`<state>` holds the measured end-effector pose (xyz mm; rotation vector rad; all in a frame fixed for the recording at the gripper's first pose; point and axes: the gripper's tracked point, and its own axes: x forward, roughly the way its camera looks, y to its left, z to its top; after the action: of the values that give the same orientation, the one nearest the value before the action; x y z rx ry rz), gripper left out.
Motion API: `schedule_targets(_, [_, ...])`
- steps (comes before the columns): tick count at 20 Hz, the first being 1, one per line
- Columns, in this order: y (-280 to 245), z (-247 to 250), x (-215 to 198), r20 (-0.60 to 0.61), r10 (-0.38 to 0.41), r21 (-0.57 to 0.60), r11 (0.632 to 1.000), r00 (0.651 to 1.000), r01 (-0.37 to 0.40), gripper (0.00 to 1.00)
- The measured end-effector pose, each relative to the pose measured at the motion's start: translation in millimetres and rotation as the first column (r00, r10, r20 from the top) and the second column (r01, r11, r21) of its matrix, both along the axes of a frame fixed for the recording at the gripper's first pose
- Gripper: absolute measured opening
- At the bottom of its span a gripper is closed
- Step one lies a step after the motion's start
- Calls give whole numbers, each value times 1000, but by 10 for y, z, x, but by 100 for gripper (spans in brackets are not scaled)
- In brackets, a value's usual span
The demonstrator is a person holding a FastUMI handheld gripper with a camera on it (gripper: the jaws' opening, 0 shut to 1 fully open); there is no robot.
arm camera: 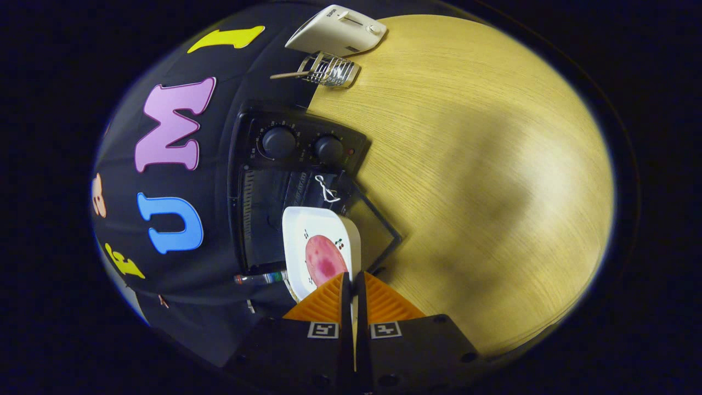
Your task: Open the toaster oven, put the food inside, and close the toaster oven door.
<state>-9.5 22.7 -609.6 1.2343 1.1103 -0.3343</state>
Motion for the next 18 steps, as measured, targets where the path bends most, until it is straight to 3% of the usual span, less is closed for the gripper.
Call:
schedule_targets(5, [376,-93,575,28,-167,23,986,986,166,7])
schedule_targets(9, [543,-227,899,0,-323,58,945,947,322,7])
schedule_targets(18, [625,-509,1301,-50,-426,6,904,903,427,7])
